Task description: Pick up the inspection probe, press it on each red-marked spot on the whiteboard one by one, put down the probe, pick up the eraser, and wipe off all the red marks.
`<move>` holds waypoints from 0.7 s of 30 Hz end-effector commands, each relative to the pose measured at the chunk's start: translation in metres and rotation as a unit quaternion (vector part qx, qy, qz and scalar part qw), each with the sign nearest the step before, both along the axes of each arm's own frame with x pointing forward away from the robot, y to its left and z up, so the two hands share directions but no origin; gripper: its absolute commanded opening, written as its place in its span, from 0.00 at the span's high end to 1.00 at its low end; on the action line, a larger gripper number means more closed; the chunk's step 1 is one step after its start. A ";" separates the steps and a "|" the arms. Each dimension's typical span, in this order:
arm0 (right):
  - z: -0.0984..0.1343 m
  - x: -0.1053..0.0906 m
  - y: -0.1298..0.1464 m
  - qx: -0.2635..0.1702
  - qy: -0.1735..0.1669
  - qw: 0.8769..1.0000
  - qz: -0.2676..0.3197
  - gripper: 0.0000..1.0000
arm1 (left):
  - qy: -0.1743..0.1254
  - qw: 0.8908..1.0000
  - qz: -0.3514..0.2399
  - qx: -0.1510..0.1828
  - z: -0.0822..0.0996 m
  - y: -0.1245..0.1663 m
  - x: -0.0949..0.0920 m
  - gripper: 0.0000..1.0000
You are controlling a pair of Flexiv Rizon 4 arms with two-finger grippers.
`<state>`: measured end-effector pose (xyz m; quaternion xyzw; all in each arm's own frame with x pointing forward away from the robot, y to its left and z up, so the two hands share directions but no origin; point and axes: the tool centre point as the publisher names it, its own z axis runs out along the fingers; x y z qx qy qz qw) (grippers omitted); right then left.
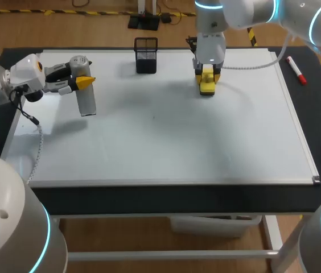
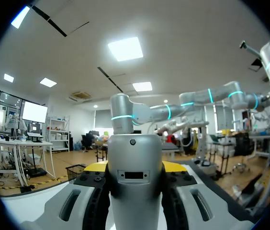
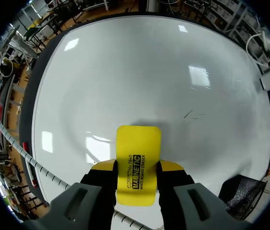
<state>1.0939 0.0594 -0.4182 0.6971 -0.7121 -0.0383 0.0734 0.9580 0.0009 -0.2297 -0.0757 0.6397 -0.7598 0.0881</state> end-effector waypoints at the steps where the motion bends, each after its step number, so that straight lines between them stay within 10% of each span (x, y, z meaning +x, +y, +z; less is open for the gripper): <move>1: -0.001 0.004 0.001 -0.008 0.005 1.000 0.004 1.00 | -0.001 1.000 0.000 -0.001 0.000 0.000 0.000 1.00; 4: -0.003 0.004 0.001 -0.012 0.006 1.000 0.002 0.90 | -0.001 1.000 0.000 -0.001 0.000 0.000 0.000 1.00; 5: -0.003 0.004 0.000 -0.012 0.006 1.000 0.003 0.70 | -0.001 1.000 0.000 -0.001 0.000 0.000 0.000 1.00; 6: -0.003 0.004 0.000 -0.012 0.006 1.000 0.003 0.19 | -0.001 1.000 0.000 -0.001 0.000 0.000 0.000 1.00; 7: -0.003 0.004 -0.001 -0.015 0.006 1.000 -0.003 0.00 | -0.001 1.000 0.000 -0.001 0.000 0.000 0.000 1.00; 21: 0.016 -0.013 -0.022 0.011 -0.011 0.996 -0.084 0.00 | -0.001 1.000 0.000 -0.001 0.000 0.000 0.000 1.00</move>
